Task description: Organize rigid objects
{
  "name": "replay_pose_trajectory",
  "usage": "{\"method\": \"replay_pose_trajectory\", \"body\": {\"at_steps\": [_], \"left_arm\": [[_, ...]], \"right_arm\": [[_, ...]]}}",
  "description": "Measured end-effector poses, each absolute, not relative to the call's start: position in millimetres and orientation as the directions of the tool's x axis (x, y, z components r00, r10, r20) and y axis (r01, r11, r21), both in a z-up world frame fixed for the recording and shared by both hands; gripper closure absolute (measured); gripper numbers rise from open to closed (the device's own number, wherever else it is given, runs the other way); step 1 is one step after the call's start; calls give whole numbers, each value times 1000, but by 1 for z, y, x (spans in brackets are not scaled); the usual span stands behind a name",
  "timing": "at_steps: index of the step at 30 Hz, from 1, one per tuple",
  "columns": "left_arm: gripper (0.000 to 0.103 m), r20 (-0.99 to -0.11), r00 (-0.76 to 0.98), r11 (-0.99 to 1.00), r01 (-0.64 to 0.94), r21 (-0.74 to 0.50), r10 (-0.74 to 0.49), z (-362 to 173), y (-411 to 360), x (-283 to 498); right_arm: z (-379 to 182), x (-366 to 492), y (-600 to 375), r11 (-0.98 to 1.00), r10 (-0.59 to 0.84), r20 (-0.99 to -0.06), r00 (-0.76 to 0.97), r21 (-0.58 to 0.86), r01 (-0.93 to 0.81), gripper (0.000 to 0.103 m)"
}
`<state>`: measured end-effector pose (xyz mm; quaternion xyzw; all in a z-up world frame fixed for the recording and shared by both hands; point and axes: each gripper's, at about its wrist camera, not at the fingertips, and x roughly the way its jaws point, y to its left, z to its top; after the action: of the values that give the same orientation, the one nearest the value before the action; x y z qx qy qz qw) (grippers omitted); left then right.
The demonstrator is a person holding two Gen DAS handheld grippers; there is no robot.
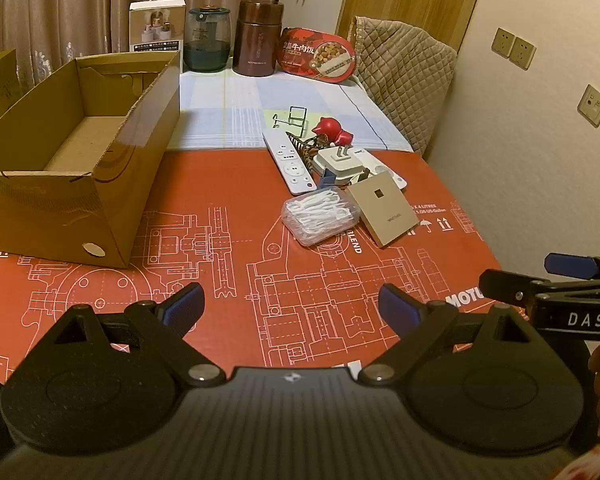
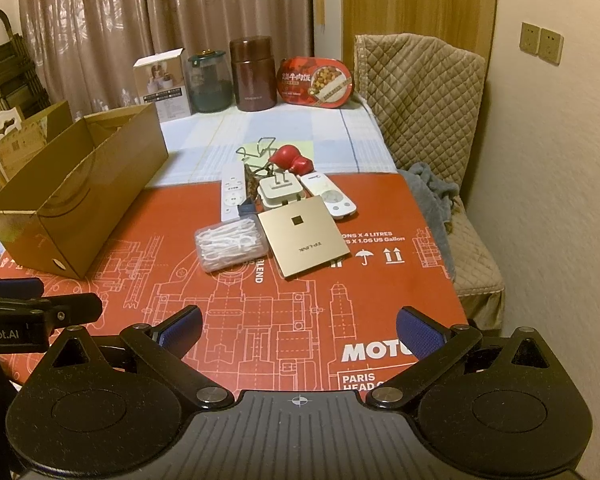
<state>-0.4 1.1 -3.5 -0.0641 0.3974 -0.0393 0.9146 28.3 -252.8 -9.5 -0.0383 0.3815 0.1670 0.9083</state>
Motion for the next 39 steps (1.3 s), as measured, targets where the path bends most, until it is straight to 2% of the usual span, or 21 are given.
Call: {"method": "replay_pose_trajectory", "body": {"at_steps": [39], "left_arm": [[11, -728, 674, 988, 20, -150, -125, -12, 2, 2]], "right_arm": [[-19, 35, -251, 941, 271, -720, 639, 57, -335, 2]]}}
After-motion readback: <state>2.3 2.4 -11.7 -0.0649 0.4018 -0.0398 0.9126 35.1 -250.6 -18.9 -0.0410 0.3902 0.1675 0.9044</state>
